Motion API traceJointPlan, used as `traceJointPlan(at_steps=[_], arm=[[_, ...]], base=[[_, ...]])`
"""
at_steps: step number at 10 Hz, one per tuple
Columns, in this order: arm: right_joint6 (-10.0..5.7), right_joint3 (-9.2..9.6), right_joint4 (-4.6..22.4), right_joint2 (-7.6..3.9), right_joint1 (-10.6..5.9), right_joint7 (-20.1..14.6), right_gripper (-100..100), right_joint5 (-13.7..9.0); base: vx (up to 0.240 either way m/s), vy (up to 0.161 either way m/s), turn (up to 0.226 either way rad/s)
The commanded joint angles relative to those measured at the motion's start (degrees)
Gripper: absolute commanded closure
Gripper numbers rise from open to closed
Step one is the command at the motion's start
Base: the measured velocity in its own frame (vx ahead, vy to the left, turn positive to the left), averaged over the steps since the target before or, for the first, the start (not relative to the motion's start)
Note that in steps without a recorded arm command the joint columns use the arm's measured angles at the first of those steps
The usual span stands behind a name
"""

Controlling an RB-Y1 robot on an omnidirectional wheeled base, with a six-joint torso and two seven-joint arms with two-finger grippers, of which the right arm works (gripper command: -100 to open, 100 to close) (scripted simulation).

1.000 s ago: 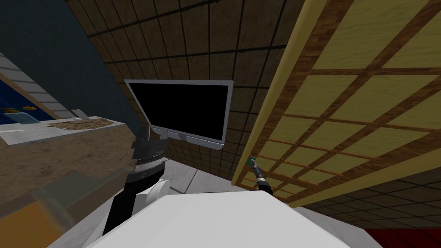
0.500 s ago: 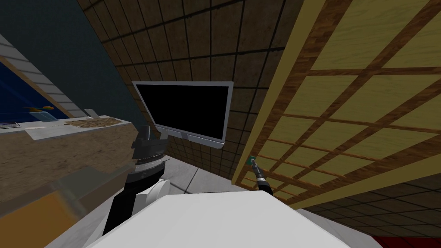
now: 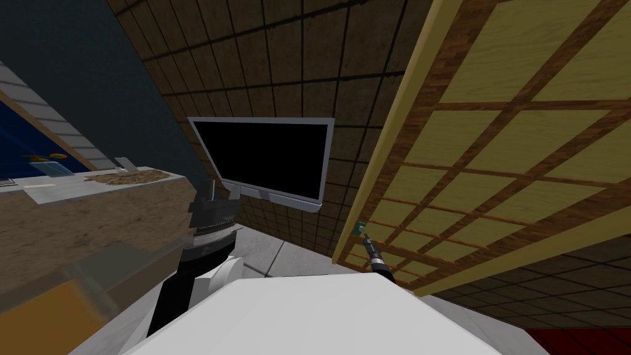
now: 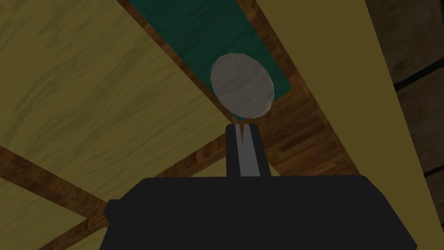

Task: Pull the door open

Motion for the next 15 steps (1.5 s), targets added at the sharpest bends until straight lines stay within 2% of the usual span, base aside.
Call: traceJointPlan(at_steps=[1, 3, 4, 6, 7, 8, 10, 15], arm=[[-0.76, -0.22, 0.13, -0.43, 0.78, 2.63, -100, 0.49], [-2.0, -0.53, 0.35, -0.99, 1.93, 5.88, -100, 1.18], [-2.0, -0.53, 0.35, -0.99, 1.93, 6.56, -100, 1.18], [-3.3, -0.85, 0.59, -1.59, 3.15, 10.23, -100, 1.92], [-3.3, -0.85, 0.59, -1.59, 3.15, 11.12, -100, 1.92], [-3.95, -1.02, 0.72, -1.89, 3.77, 13.09, -100, 2.29], [-3.95, -1.02, 0.72, -1.89, 3.77, 13.47, -100, 2.29], [-6.36, -1.62, 1.21, -3.01, 6.09, 21.54, -100, 3.69]], base=[[0.018, 0.056, -0.05], [0.006, 0.061, -0.046], [-0.002, 0.043, -0.018], [0.004, 0.043, -0.04], [0.007, 0.039, -0.021], [0.003, 0.038, -0.024], [-0.001, 0.023, -0.009], [0.004, 0.043, -0.035]])
